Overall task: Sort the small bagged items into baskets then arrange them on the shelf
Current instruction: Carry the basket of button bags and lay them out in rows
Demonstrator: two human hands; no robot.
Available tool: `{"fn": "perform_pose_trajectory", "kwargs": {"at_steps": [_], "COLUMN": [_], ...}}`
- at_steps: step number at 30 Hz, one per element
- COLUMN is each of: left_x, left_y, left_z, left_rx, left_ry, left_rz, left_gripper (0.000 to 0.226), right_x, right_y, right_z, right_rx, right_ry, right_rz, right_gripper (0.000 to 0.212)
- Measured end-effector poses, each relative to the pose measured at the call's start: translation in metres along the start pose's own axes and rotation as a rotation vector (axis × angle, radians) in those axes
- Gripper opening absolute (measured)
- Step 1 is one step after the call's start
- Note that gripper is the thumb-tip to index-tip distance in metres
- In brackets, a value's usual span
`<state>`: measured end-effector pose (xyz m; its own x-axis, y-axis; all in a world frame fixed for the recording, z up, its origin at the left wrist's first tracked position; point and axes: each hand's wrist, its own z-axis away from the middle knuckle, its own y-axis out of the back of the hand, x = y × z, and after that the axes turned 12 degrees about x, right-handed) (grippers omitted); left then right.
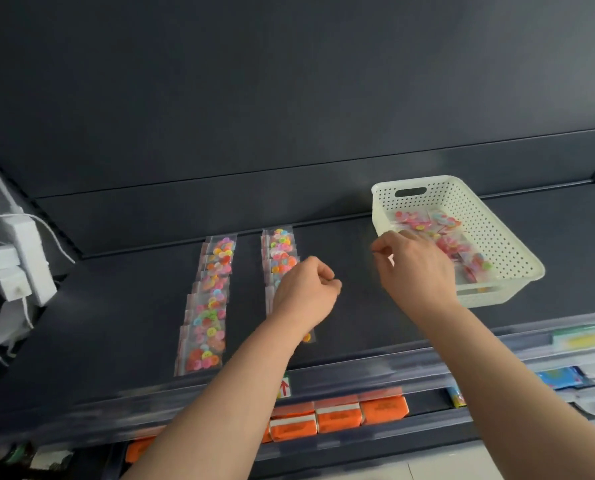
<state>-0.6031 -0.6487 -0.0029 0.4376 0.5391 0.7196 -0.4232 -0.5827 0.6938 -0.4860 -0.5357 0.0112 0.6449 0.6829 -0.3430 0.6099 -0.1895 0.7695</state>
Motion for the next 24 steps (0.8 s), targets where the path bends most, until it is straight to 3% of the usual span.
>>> {"fn": "perform_pose_trajectory", "kwargs": {"at_steps": [4,8,11,15,20,24], "left_x": [0.038,0.066,0.075,0.076,0.069,0.066], "left_y": [-0.026,-0.052,-0.066,-0.072,-0.069,-0.066], "left_z": [-0.008,-0.015,-0.020,-0.025,-0.032,-0.034], "left_rx": [-0.034,-0.057,-0.061,-0.022,0.040,0.070], "left_ry": [-0.053,-0.017,-0.004,0.030,0.054,0.071], "left_rz": [0.071,0.149,0.164,0.172,0.155,0.184], "left_gripper": [0.013,0.010,0.009,0.006,0.008,0.009], "right_x": [0.056,0.101,0.110,0.104,0.106,0.098], "right_y": [0.006,-0.009,-0.031,-0.049,-0.050,-0.036], "right_z": [-0.026,-0.058,-0.078,-0.084,-0.084,-0.088], "right_rx": [-0.048,-0.272,-0.373,-0.535,-0.456,-0.309], "right_ry": [-0.125,-0.229,-0.275,-0.297,-0.329,-0.377], "right_rz": [0.099,0.124,0.082,0.138,0.003,-0.343], "right_gripper": [0.026,0.024,0.019,0.037,0.017,0.018]}}
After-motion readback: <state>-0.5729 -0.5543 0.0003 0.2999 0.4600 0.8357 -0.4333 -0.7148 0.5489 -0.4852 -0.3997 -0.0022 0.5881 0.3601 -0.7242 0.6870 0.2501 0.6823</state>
